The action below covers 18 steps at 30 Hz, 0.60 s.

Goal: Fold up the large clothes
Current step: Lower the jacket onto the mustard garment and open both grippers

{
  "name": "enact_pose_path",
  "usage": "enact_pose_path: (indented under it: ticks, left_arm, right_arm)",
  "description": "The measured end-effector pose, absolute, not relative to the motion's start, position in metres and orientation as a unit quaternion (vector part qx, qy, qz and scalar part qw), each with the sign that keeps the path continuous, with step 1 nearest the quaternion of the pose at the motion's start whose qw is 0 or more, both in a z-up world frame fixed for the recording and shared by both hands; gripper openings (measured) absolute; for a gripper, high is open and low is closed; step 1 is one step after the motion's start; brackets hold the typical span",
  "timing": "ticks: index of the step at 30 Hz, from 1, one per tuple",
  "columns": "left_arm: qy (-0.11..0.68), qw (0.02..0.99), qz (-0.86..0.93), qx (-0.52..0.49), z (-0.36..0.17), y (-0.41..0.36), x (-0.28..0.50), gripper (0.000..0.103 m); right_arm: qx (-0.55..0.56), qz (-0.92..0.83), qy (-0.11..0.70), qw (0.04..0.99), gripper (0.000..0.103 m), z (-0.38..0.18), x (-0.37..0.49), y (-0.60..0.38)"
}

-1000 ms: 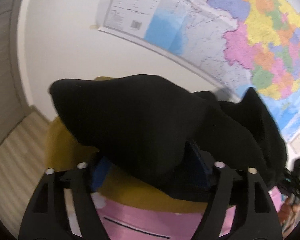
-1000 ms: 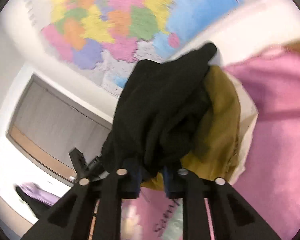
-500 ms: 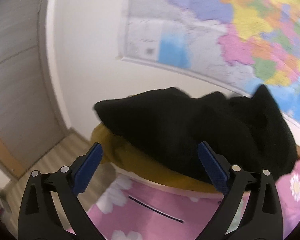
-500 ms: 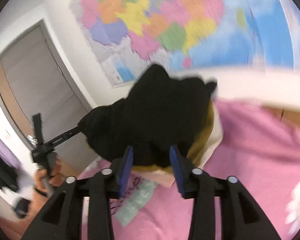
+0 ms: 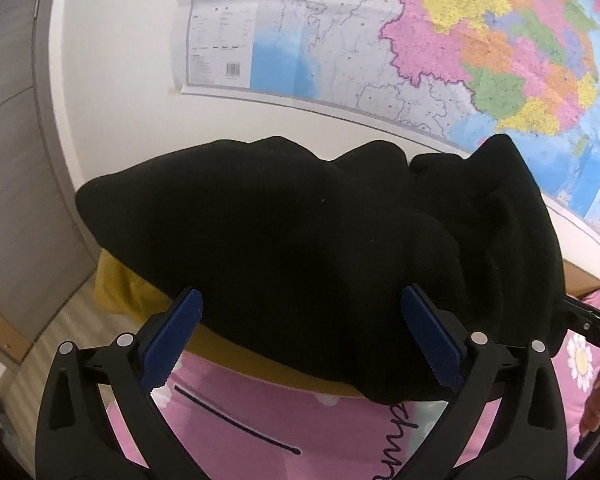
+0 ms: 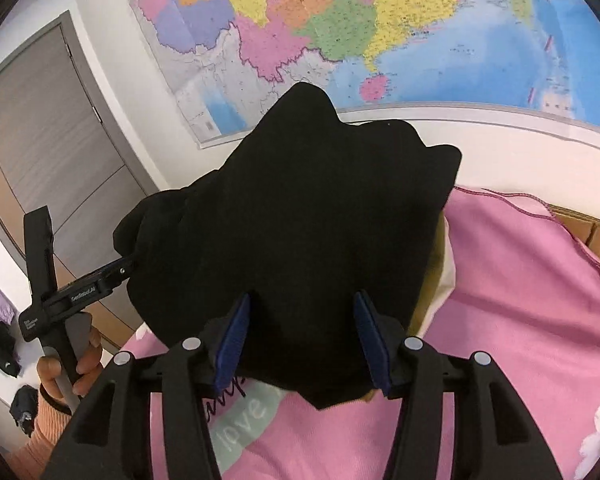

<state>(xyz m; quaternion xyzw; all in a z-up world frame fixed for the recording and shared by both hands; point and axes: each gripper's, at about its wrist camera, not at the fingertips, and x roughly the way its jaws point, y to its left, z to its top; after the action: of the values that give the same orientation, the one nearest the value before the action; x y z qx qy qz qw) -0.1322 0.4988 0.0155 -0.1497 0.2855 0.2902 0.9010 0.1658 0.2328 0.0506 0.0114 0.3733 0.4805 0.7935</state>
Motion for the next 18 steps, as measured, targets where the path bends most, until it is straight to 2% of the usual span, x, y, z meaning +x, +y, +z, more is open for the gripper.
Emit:
enact_pose_path:
  ticks: [4,6,8,18]
  left_arm:
    - [0.277,0.9,0.311,-0.131,0.021,0.483,-0.14,0.097]
    - [0.274,0.899,0.32,-0.122,0.023,0.475,-0.144,0.097]
    - [0.271,0.898,0.325,-0.12,0.025,0.468,-0.146,0.097]
    - [0.266,0.889,0.355,-0.115,0.028,0.425,-0.162,0.097]
  right_arm:
    - [-0.015,0.471,0.346,0.812,0.053,0.06,0.151,0.223]
    - [-0.028,0.471,0.327,0.819,0.059,0.065,0.14,0.221]
    - [-0.031,0.468,0.312,0.826,0.073,0.068,0.131,0.22]
    - [-0.061,0.476,0.274,0.833,0.091,0.073,0.092,0.22]
